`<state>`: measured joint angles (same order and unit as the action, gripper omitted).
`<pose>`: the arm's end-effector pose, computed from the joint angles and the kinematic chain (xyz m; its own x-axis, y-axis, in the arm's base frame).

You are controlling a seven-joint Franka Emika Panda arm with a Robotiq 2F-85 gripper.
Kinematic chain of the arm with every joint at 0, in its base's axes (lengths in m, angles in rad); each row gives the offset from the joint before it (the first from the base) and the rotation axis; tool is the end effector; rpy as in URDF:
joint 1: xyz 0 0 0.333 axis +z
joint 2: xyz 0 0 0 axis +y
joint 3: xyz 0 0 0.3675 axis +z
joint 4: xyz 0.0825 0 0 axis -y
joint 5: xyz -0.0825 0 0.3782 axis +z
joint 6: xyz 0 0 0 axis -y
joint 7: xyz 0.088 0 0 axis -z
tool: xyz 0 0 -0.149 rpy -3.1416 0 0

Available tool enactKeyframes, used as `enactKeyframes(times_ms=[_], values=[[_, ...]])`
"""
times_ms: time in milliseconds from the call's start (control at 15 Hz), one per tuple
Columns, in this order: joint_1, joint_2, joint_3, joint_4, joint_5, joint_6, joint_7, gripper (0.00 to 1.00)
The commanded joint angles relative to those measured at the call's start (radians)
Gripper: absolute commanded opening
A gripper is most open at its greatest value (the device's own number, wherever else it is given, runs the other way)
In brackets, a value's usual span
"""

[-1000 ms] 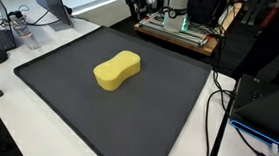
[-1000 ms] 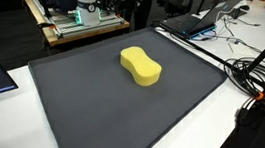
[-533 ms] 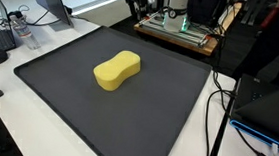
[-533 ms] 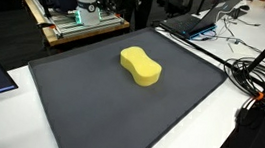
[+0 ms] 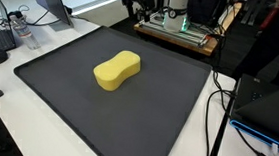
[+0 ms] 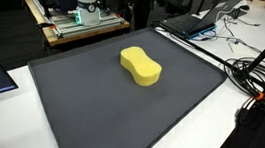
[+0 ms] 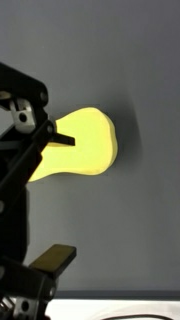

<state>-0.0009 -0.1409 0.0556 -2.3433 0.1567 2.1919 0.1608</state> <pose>0.4697 0.0369 0.4023 0.9801 -0.1953 -0.0345 -0.1980 -0.9735 -0.1142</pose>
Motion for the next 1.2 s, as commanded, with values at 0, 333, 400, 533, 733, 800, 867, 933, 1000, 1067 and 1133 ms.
enactKeyframes(times_ms=[0,333,400,533,733,800,867,933,1000,1067,1133], values=[[0.033,0.128,0.014,0.115,-0.055,-0.019,-0.040,1.00],[0.070,0.274,0.027,0.233,-0.237,-0.024,0.018,1.00],[0.079,0.300,0.025,0.254,-0.265,-0.023,0.039,1.00],[0.099,0.350,0.016,0.290,-0.330,-0.012,0.098,1.00],[0.095,0.341,0.016,0.265,-0.287,0.014,0.064,1.00],[0.096,0.360,0.014,0.275,-0.285,0.031,0.064,1.00],[0.096,0.372,0.012,0.283,-0.285,0.038,0.063,1.00],[0.096,0.378,0.011,0.287,-0.284,0.041,0.063,1.00],[0.096,0.380,0.011,0.288,-0.284,0.041,0.063,1.00],[0.096,0.379,0.011,0.290,-0.284,0.041,0.063,1.00],[0.096,0.379,0.011,0.291,-0.284,0.041,0.063,1.00]])
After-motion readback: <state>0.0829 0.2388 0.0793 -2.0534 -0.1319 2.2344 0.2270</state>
